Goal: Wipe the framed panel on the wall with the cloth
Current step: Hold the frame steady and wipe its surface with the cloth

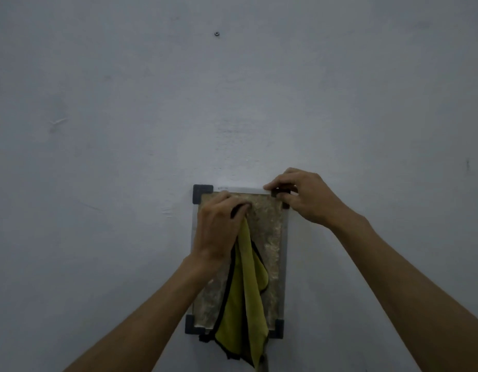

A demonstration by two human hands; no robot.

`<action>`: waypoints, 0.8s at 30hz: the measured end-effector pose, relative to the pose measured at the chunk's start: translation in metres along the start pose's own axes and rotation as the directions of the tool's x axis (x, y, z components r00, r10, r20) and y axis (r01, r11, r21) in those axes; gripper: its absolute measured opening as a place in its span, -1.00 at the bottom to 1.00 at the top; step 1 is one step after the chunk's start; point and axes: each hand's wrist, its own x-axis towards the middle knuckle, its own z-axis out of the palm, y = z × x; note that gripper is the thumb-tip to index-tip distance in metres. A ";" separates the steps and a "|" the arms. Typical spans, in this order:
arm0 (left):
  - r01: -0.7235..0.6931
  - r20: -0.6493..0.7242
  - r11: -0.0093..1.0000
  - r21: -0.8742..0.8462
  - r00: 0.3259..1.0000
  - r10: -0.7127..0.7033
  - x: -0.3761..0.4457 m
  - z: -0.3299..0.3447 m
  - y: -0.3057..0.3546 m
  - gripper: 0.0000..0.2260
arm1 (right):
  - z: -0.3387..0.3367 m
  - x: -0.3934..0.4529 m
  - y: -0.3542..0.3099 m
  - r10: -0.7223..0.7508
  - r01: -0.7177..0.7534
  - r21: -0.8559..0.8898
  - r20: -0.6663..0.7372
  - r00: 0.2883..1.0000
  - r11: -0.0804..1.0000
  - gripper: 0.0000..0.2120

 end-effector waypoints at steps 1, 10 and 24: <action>-0.018 0.006 1.000 0.000 1.000 0.018 -0.002 0.001 -0.001 -0.89 | -0.001 0.000 0.000 -0.007 0.007 -0.012 0.001 1.000 1.000 -0.72; -0.331 0.375 0.941 0.073 0.883 0.282 0.010 -0.013 -0.006 -0.90 | -0.002 0.001 0.007 0.002 -0.002 0.014 -0.041 0.999 1.000 -0.87; -0.290 0.384 0.956 0.050 0.889 0.250 0.005 -0.018 -0.005 -0.91 | 0.001 -0.002 0.003 0.019 -0.016 0.035 -0.076 0.997 0.999 -0.89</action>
